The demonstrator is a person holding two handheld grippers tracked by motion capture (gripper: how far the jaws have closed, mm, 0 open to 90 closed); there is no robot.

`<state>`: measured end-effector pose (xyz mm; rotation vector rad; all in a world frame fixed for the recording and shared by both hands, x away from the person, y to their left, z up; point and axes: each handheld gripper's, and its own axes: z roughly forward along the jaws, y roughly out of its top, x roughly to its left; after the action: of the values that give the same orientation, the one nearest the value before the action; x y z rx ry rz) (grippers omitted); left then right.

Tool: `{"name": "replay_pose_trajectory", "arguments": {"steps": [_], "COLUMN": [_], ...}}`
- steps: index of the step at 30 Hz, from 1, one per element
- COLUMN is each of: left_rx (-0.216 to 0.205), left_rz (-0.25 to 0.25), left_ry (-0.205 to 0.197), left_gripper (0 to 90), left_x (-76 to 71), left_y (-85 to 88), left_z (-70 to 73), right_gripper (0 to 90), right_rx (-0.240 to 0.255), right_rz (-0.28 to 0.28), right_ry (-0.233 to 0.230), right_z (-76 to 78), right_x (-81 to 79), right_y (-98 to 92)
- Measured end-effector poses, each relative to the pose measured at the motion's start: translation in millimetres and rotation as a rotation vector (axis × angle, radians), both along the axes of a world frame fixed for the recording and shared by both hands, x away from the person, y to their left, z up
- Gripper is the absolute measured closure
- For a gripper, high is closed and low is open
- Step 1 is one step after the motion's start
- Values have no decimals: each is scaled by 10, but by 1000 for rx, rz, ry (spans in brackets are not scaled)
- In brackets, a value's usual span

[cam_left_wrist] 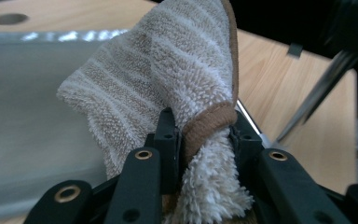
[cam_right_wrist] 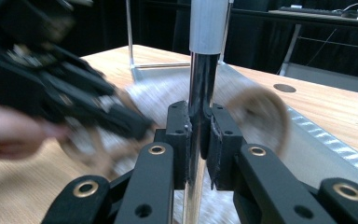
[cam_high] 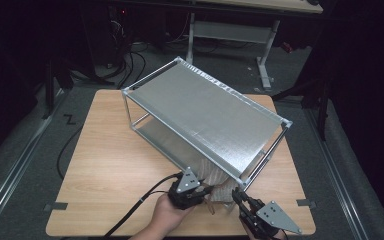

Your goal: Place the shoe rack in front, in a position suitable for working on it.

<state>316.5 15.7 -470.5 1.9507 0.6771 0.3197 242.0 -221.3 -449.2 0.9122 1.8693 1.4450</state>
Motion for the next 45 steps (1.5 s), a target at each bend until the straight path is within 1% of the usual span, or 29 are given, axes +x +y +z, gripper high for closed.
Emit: {"name": "replay_pose_trajectory", "arguments": {"steps": [2, 3, 5, 6, 8, 9, 10, 12, 15, 16, 18, 21, 25, 27, 32, 33, 35, 36, 37, 38, 40, 41, 42, 43, 45], "left_rx": [42, 75, 114, 140, 157, 173, 179, 185, 188, 195, 207, 209, 234, 229, 219, 210, 193, 184, 171, 157, 171, 194, 203, 210, 222], "left_rz": [0, 2, 11, 13, 16, 11, 8, 7, 7, 11, 13, 20, 12, 10, 8, 11, 51, 71, 98, 108, 129, 130, 112, 102, 115], "left_ry": [-6, -16, -19, -27, -29, -34, -38, -45, -40, -45, -54, -43, -34, -24, -15, -14, -17, -18, -10, -9, -4, -1, 18, 22, 9], "left_gripper": [700, 700, 700, 700, 700, 700, 701, 703, 711, 713, 718, 723, 734, 734, 732, 730, 715, 713, 713, 713, 716, 717, 720, 723, 730], "left_x": [42, 71, 110, 134, 153, 154, 146, 118, 69, 43, 12, -24, -97, -97, -85, -65, 14, 79, 175, 233, 357, 417, 446, 457, 439], "left_y": [-94, -132, -170, -174, -175, -171, -171, -167, -138, -125, -108, -79, -57, -44, -35, -23, 18, 49, 95, 119, 149, 139, 126, 109, 101], "left_z": [-71, -108, -164, -190, -224, -242, -253, -271, -276, -278, -278, -281, -295, -297, -285, -268, -217, -190, -159, -149, -142, -169, -197, -235, -237], "right_gripper": [809, 808, 808, 809, 809, 809, 809, 808, 803, 781, 773, 769, 765, 760, 745, 739, 733, 738, 751, 772, 798, 803, 804, 804, 804], "right_rx": [0, 2, 3, 4, 5, 5, 5, 4, 5, 0, -5, -7, 1, 4, 6, 8, 10, 10, 10, 8, 3, 1, -2, -8, -31], "right_rz": [-4, -4, -3, -3, -1, -1, -3, -2, 1, 2, 6, 3, -5, -6, -7, -7, -10, -12, -13, -13, -9, -4, -4, 0, 7], "right_ry": [-1, 3, 1, 1, 0, 0, 0, 0, 0, 2, 2, -2, -2, -2, -9, -10, -7, -10, -10, -10, -9, -4, 3, 3, 9], "right_z": [-1, 0, -1, -1, -3, -3, -3, -4, -3, 1, 5, 9, 20, 20, 19, 20, 20, 19, 19, 20, 23, 28, 34, 38, 58], "right_x": [-2, -4, -2, -1, 1, 2, 2, 2, 2, -2, -5, -11, -21, -23, -25, -26, -25, -23, -22, -23, -23, -22, -19, -14, -6], "right_y": [-6, -7, -13, -15, -16, -16, -17, -17, -15, -9, 1, 32, 48, 45, 37, 33, 22, 19, 15, 12, 14, 13, 13, 13, 16]}}
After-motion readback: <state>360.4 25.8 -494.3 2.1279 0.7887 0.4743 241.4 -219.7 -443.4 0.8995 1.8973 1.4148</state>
